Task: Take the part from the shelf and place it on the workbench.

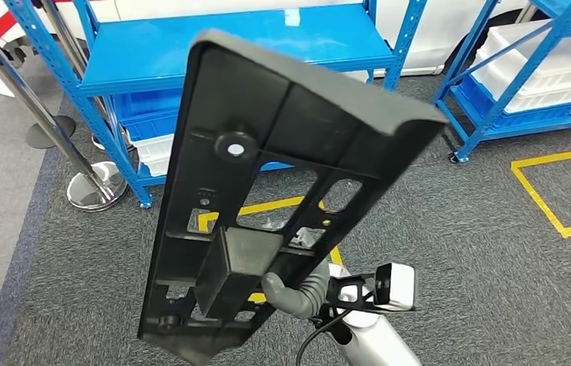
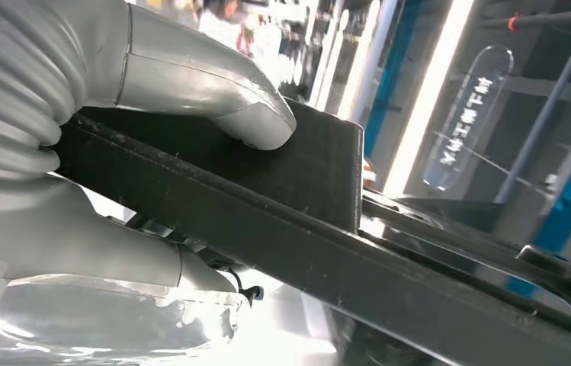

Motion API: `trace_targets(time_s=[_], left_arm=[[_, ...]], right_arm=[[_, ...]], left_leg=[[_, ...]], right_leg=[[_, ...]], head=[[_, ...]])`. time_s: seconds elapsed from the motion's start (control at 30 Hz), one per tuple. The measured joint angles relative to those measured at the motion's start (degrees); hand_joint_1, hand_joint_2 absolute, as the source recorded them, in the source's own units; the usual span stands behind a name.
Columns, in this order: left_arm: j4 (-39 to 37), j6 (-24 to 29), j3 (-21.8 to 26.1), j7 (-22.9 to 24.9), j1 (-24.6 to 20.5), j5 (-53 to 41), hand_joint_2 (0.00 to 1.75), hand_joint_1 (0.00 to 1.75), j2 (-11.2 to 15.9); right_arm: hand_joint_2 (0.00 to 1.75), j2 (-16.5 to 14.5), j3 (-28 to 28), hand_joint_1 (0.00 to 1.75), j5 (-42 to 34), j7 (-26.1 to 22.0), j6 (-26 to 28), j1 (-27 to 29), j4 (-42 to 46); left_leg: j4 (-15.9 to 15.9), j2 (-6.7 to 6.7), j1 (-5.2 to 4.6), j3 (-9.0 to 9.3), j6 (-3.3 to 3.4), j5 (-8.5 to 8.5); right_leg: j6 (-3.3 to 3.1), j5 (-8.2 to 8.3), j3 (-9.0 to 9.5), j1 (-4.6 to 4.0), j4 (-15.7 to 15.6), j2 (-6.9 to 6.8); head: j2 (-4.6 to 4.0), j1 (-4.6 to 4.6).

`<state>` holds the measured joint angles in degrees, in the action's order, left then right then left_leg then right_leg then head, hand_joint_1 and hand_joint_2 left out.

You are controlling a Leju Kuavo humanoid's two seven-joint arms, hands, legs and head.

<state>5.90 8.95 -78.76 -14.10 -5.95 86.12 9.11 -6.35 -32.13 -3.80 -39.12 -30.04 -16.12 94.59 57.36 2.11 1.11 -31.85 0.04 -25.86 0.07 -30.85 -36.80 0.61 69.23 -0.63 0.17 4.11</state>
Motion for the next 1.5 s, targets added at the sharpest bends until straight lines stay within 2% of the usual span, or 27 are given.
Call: trace_targets(time_s=[0.07,0.1,0.2,0.23,0.3,0.37,0.4,0.43,0.47,0.5,0.57,0.63,0.7,0.77,0.83,0.9,0.93,1.0,1.07,1.13,1.2,1.27,1.33,1.4,1.43,1.47,1.5], left_arm=[[0.0,-0.4,-0.7,-0.2,-0.1,-0.1,0.00,0.00,0.1],[0.0,-0.5,-1.1,-0.3,-0.2,-0.2,0.00,0.00,0.2],[0.0,-1.1,-2.5,-0.1,-0.4,-0.9,0.00,0.00,0.5],[0.0,-1.3,-3.1,0.0,-0.5,-1.5,0.00,0.00,0.6],[0.0,-1.8,-4.5,0.1,-0.6,-3.0,0.00,0.00,0.8],[0.0,-2.3,-5.9,0.1,-0.5,-4.6,0.00,0.00,1.0],[0.0,-2.6,-6.5,0.1,-0.5,-5.4,0.00,0.00,1.1],[0.0,-2.8,-7.1,0.0,-0.6,-6.2,0.00,0.00,1.2],[0.0,-2.9,-7.5,0.0,-0.6,-6.8,0.00,0.00,1.4],[0.0,-3.0,-7.9,0.1,-0.6,-7.4,0.00,0.00,1.4],[0.0,-3.1,-8.5,0.3,-0.7,-8.9,0.00,0.00,1.8],[0.0,-3.3,-8.9,0.6,-0.9,-10.5,0.00,0.00,2.2],[0.0,-3.4,-9.1,0.8,-1.0,-11.1,0.00,0.00,2.5],[0.0,-3.4,-9.2,0.8,-1.3,-12.1,0.00,0.00,2.6],[0.0,-3.4,-9.3,0.7,-1.4,-13.4,0.00,0.00,2.6],[0.0,-3.2,-9.4,0.6,-1.4,-13.9,0.00,0.00,2.7],[0.0,-3.0,-9.5,0.8,-1.4,-13.7,0.00,0.00,2.7],[0.0,-2.5,-9.3,1.3,-1.6,-13.1,0.00,0.00,2.7],[0.0,-1.8,-9.0,1.5,-1.7,-12.1,0.00,0.00,2.7],[0.2,-0.8,-8.2,1.0,-1.6,-10.3,0.00,0.00,2.7],[0.4,0.2,-7.0,0.1,-1.6,-7.7,0.00,0.00,2.6],[0.5,1.0,-5.3,-1.1,-1.7,-5.2,0.00,0.00,2.3],[0.5,1.9,-3.8,-1.8,-1.4,-3.5,0.00,0.00,1.9],[0.5,2.6,-2.6,-2.0,-0.9,-2.2,0.00,0.00,1.6],[0.5,2.9,-2.2,-2.1,-0.7,-1.6,0.00,0.00,1.5],[0.5,3.3,-1.7,-2.2,-0.5,-1.1,0.00,0.00,1.4],[0.5,3.6,-1.2,-2.4,-0.4,-0.7,0.00,0.00,1.3]], right_arm=[[1.75,-0.2,0.1,1.73,0.3,0.0,0.7,-0.4,1.9],[1.75,-0.3,0.1,1.73,0.4,0.0,0.9,-0.7,2.8],[1.75,-0.5,0.3,1.73,0.5,0.0,1.2,-0.9,5.1],[1.75,-0.5,0.4,1.73,0.5,0.0,1.3,-1.0,6.1],[1.75,-0.6,0.9,1.73,0.5,0.0,1.4,-1.2,8.2],[1.75,-0.7,1.5,1.73,1.1,0.0,1.8,-1.3,10.6],[1.75,-0.7,1.8,1.73,1.5,0.0,2.2,-1.3,11.8],[1.75,-0.7,2.1,1.73,2.0,0.0,2.7,-1.4,13.0],[1.75,-0.7,2.3,1.73,2.4,0.0,3.1,-1.4,14.1],[1.75,-0.7,2.4,1.73,2.7,0.0,3.6,-1.5,15.1],[1.75,-0.6,2.6,1.73,3.5,0.0,5.4,-1.6,16.7],[1.75,-0.5,2.6,1.73,4.4,0.0,7.7,-1.7,18.1],[1.75,-0.3,2.6,1.73,4.7,0.0,8.8,-1.7,19.2],[1.75,0.0,2.5,1.73,5.0,0.0,9.9,-1.9,20.1],[1.75,0.8,2.1,1.73,5.5,0.0,12.5,-2.3,20.6],[1.75,1.9,1.2,1.73,6.1,0.0,15.3,-2.7,20.5],[1.75,2.3,0.7,1.73,6.4,0.0,16.2,-2.8,20.4],[1.75,3.0,-0.1,1.73,6.7,0.0,16.8,-2.9,20.0],[1.75,3.3,-0.6,1.73,6.8,0.0,16.7,-3.1,19.6],[1.75,3.5,-0.8,1.73,7.1,0.1,16.3,-3.0,19.3],[1.75,3.7,-1.0,1.73,7.3,0.1,16.2,-2.6,19.1],[1.75,3.9,-1.3,1.73,6.7,0.1,16.7,-2.5,18.7],[1.75,4.1,-1.5,1.73,5.9,0.1,16.9,-2.4,18.1],[1.75,4.3,-1.7,1.73,5.5,0.1,16.7,-1.9,17.2],[1.75,4.5,-1.8,1.73,5.5,0.1,16.6,-1.7,16.7],[1.75,4.6,-1.9,1.73,5.4,0.1,16.5,-1.5,16.1],[1.75,4.6,-2.0,1.73,5.4,0.1,16.5,-1.3,15.6]], left_leg=[[0.4,0.59,-0.26,-0.14,-0.44,-0.20],[0.6,0.95,-0.40,-0.26,-0.75,-0.26],[0.9,2.12,-0.55,-0.55,-1.66,-0.35],[1.4,1.81,-0.48,-0.76,-1.94,-0.96],[5.8,0.18,-0.32,-2.45,-2.38,-4.15],[13.5,-1.13,-0.31,-5.46,-2.50,-8.12],[16.4,-1.35,-0.32,-6.58,-2.50,-9.12],[17.4,-1.46,-0.32,-6.77,-2.42,-8.95],[16.0,-1.58,-0.32,-5.89,-2.27,-7.71],[12.6,-2.01,-0.32,-4.09,-2.04,-5.71],[4.8,-4.46,-0.30,-0.28,-1.42,-2.53],[1.2,-6.11,-0.41,1.28,-1.03,-1.98],[0.4,-5.27,-0.35,1.40,-0.73,-1.80],[-0.4,-4.06,-0.07,1.42,-0.13,-1.13],[-0.7,-2.71,-0.05,1.33,0.29,-0.75],[-0.7,-1.33,-0.16,1.11,0.37,-0.69],[-0.7,-0.65,-0.18,1.03,0.37,-0.68],[-0.6,0.57,-0.17,1.00,0.27,-0.70],[-0.2,1.50,-0.31,0.97,-0.10,-0.90],[0.1,2.34,-0.59,0.84,-0.69,-1.06],[0.1,3.23,-0.66,0.79,-1.32,-1.14],[1.3,2.22,-0.41,0.35,-1.90,-2.34],[6.6,-0.14,-0.17,-1.81,-2.21,-5.69],[14.2,-1.31,-0.12,-5.17,-2.36,-8.97],[16.4,-1.50,-0.11,-6.18,-2.43,-9.32],[16.5,-1.59,-0.07,-6.22,-2.45,-8.51],[14.2,-1.73,0.02,-5.22,-2.46,-6.71]], right_leg=[[-0.32,2.71,3.32,-0.25,-7.1,-1.85],[-0.56,3.17,4.02,-0.41,-9.0,-2.48],[-1.51,3.49,3.61,-0.58,-9.9,-1.75],[-1.88,3.73,3.49,-0.52,-10.0,-1.31],[-2.61,4.19,3.23,-0.36,-10.2,-0.45],[-3.00,4.50,2.84,-0.49,-10.2,0.57],[-3.08,4.62,2.70,-0.57,-10.1,1.13],[-3.09,4.74,2.61,-0.63,-10.1,1.74],[-3.05,4.83,2.59,-0.67,-10.1,2.38],[-2.97,4.91,2.61,-0.69,-10.0,3.05],[-2.67,5.09,2.45,-0.70,-9.8,4.26],[-2.01,5.51,1.81,-0.53,-9.7,5.34],[-1.12,6.02,1.24,-0.39,-9.8,6.37],[-0.46,5.01,0.44,-0.56,-8.5,5.24],[0.04,1.57,-2.05,-0.54,-3.0,2.61],[0.53,-1.47,-5.02,-0.21,3.9,1.36],[0.73,-1.66,-5.46,-0.04,5.3,1.12],[0.93,0.73,-3.07,0.25,1.9,0.45],[0.68,3.46,1.34,0.03,-6.0,-1.70],[-0.07,4.10,3.28,-0.46,-10.0,-3.07],[-0.92,4.19,3.05,-0.61,-10.3,-2.23],[-1.74,4.59,2.93,-0.44,-10.7,-1.28],[-2.38,4.91,2.84,-0.30,-11.0,-0.36],[-2.63,5.03,2.68,-0.36,-10.9,0.83],[-2.66,5.06,2.64,-0.39,-10.8,1.50],[-2.65,5.06,2.62,-0.40,-10.7,2.18],[-2.61,5.04,2.62,-0.38,-10.5,2.84]], head=[[0.00,0.01],[0.00,0.01],[0.00,0.03],[0.00,0.03],[0.00,0.02],[0.00,0.02],[0.00,0.02],[0.00,0.02],[0.00,0.02],[0.00,0.02],[0.00,0.02],[0.00,0.02],[0.00,0.02],[0.00,0.00],[0.00,-0.03],[0.00,-0.04],[0.00,-0.04],[0.00,-0.04],[0.00,-0.04],[0.00,-0.03],[0.00,-0.02],[0.00,-0.02],[0.00,-0.02],[0.00,-0.02],[0.00,-0.02],[0.00,-0.02],[0.00,-0.02]])
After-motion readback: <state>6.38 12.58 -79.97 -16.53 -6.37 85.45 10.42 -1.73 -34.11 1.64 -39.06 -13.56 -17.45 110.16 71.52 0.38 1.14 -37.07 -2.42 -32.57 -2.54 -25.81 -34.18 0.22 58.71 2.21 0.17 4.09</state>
